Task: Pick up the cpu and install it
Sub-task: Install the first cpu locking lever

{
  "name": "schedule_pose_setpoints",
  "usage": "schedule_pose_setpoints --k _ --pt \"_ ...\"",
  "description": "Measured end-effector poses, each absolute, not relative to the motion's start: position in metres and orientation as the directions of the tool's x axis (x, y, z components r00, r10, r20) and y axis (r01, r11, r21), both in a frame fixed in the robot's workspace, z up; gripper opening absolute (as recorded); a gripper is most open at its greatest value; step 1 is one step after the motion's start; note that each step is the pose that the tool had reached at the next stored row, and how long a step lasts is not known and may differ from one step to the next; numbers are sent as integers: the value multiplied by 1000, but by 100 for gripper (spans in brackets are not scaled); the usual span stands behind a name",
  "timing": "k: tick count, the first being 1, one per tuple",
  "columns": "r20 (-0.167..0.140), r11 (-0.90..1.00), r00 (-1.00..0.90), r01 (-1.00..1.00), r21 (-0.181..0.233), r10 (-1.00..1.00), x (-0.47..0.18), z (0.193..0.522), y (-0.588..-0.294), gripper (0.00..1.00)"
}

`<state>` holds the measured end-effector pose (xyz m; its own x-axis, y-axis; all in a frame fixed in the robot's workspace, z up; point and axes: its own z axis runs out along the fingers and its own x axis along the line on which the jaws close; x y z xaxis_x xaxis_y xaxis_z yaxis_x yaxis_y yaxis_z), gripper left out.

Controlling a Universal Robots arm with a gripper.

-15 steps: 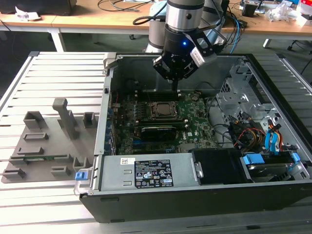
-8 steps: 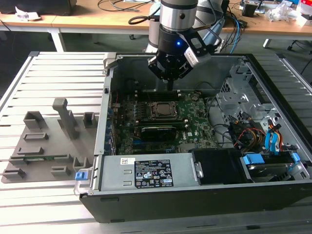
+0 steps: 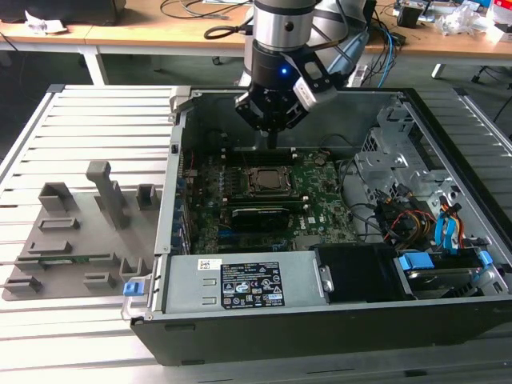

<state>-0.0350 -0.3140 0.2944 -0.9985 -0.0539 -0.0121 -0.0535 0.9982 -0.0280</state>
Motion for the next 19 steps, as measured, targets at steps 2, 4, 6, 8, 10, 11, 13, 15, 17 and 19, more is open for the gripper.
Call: schedule_pose_setpoints --k 2,4,6,8,10,11,13,15,17,19 --pt "-12 998 -998 -53 -28 -54 -40 294 -314 11" --pt "-12 998 -998 -53 -28 -54 -43 294 -313 11" --pt "-12 998 -998 -54 -28 -54 -47 294 -313 11" --pt "-12 998 -998 -53 -28 -54 -50 294 -313 11" --pt "-12 998 -998 -54 -28 -54 -55 294 -313 11" --pt "-12 998 -998 -53 -28 -54 -56 294 -313 11" --pt "-12 998 -998 -53 -28 -54 -59 294 -313 11" --pt "-12 998 -998 -53 -28 -54 -62 294 -313 11" --pt "-12 998 -998 -54 -28 -54 -68 294 -313 11" --pt "-12 998 -998 -54 -28 -54 -78 293 -310 11"
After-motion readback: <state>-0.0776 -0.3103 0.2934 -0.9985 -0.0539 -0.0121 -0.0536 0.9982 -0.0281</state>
